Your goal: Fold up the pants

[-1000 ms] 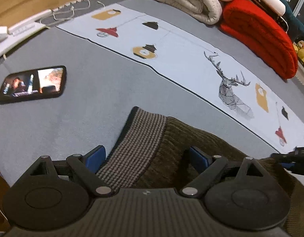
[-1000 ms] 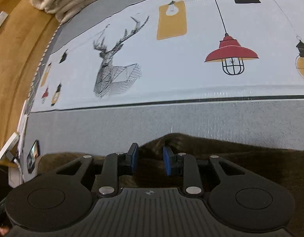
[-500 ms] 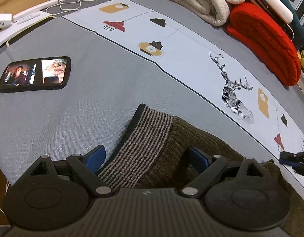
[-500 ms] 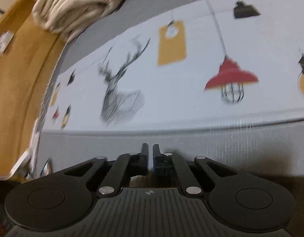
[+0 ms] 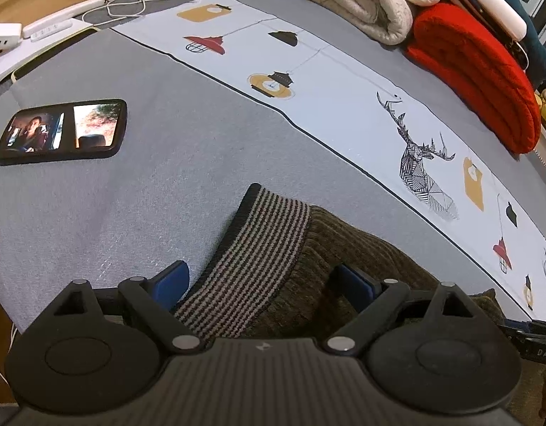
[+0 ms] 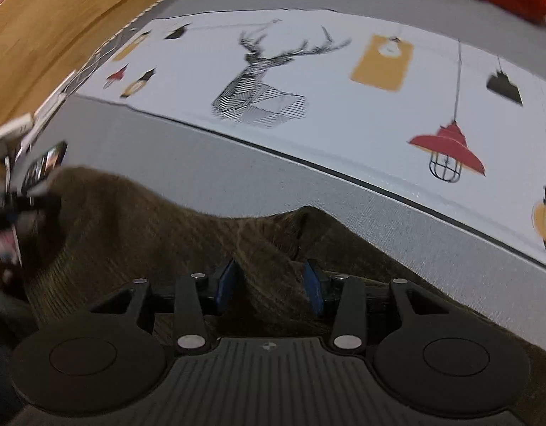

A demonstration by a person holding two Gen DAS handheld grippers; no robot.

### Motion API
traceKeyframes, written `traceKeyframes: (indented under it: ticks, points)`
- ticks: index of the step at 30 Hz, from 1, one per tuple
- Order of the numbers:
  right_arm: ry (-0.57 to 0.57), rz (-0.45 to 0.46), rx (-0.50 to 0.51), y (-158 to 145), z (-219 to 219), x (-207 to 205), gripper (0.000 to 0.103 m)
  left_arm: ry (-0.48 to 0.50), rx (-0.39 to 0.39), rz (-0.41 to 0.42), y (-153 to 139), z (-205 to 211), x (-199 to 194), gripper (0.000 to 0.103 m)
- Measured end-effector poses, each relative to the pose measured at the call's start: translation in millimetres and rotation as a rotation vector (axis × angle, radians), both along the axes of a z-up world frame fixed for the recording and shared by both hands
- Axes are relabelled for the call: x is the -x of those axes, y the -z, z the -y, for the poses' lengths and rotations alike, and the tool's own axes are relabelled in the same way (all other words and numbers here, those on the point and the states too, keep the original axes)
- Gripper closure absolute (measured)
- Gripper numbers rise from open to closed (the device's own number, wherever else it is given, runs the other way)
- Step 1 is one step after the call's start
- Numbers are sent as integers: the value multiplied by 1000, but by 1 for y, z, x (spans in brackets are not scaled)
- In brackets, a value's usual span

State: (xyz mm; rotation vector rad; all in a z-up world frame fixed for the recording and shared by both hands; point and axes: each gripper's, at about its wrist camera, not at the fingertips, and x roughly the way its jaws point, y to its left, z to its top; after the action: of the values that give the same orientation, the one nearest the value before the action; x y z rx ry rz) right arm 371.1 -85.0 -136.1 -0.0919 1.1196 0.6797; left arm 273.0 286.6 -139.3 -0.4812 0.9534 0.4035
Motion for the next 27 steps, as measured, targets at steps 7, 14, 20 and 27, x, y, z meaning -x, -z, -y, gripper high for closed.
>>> traceKeyframes:
  ticks: [7,14,20,27]
  points:
    - [261,-188,-265,5,37,-34,57,7,-8,-1,1,1,0,9]
    - [180,-144,-181,11,25,-27,67,16,-25,-5,1,5,-1,9]
    - [82,-23,-104,10,8,-15,93,20,-39,-7,1,7,-1,9]
    - [146,77,-133,-1,4,-29,97,27,-47,-10,2,8,-2,9]
